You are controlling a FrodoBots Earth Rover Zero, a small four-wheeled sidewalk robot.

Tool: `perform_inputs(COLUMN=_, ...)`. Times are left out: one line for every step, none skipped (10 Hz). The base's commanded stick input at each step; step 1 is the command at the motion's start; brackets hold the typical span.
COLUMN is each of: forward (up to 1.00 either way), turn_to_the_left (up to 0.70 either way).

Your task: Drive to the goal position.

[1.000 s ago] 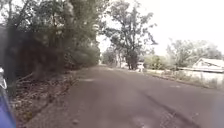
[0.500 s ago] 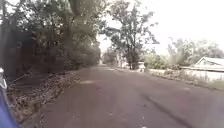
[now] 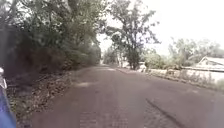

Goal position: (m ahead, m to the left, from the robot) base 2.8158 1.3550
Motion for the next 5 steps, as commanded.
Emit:
perform_inputs(forward=0.7, turn_to_the_left=0.01)
perform_inputs(forward=0.7, turn_to_the_left=0.02)
perform_inputs(forward=0.7, turn_to_the_left=0.02)
perform_inputs(forward=0.7, turn_to_the_left=0.02)
perform_inputs(forward=0.7, turn_to_the_left=0.02)
